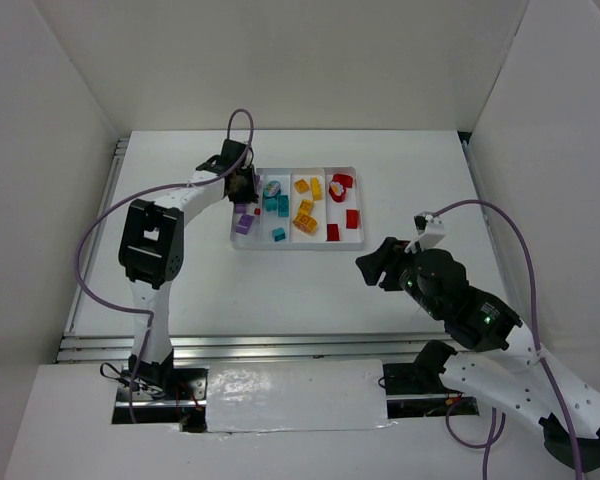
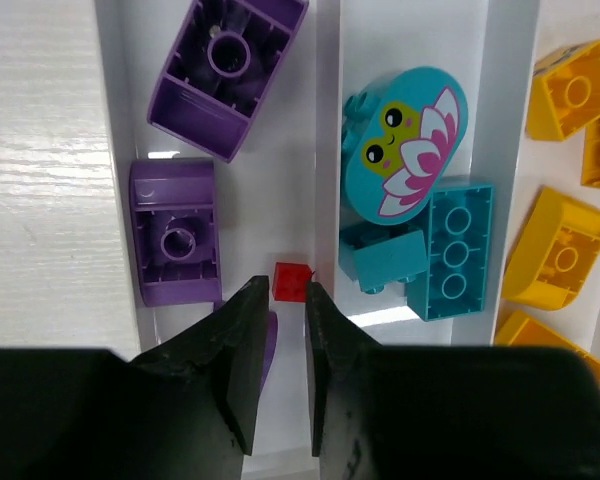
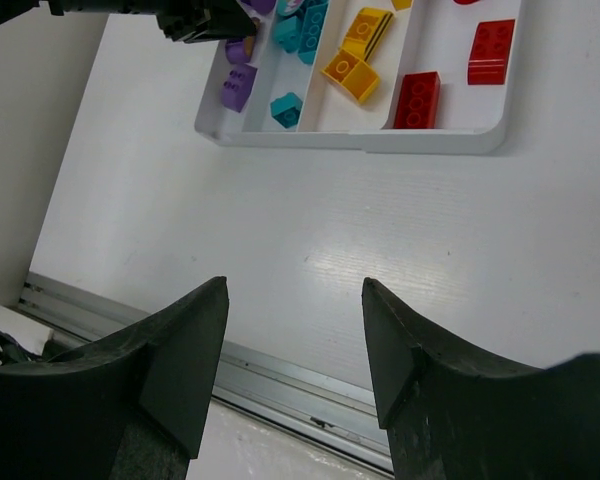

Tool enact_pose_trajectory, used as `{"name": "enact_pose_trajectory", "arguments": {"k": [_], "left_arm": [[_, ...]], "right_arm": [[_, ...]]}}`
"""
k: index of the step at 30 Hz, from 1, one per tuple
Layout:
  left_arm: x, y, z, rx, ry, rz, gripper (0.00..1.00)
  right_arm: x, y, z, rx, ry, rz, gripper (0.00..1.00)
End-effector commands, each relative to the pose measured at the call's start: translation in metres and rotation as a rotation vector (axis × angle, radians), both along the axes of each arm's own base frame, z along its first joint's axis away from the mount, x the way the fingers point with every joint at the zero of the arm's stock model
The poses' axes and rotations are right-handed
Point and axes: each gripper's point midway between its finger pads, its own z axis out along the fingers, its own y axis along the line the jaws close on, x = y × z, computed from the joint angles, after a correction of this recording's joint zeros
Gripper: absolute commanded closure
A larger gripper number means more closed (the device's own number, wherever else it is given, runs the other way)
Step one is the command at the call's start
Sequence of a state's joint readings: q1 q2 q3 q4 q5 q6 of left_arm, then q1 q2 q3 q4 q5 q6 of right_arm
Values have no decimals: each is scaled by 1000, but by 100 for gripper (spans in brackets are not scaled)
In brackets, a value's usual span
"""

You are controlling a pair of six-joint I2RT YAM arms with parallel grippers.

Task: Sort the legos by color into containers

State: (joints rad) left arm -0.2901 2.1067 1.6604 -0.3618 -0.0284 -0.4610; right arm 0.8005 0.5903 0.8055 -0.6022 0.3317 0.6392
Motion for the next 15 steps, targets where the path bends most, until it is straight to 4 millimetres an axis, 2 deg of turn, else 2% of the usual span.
{"name": "enact_pose_trajectory", "arguments": {"k": [1, 6, 8, 15], "left_arm": [[-3, -7, 1, -33, 5, -22, 65], [-9, -9, -12, -22, 29, -43, 50], [-11, -9, -19, -19, 44, -43, 49], [-9, -9, -26, -10, 56, -40, 52]], "right_arm": [[-1, 1, -2, 7, 6, 0, 37], [-1, 3, -3, 11, 7, 10, 37], [-1, 4, -2, 15, 6, 13, 37], [-2, 3, -2, 16, 2, 17, 37]]}}
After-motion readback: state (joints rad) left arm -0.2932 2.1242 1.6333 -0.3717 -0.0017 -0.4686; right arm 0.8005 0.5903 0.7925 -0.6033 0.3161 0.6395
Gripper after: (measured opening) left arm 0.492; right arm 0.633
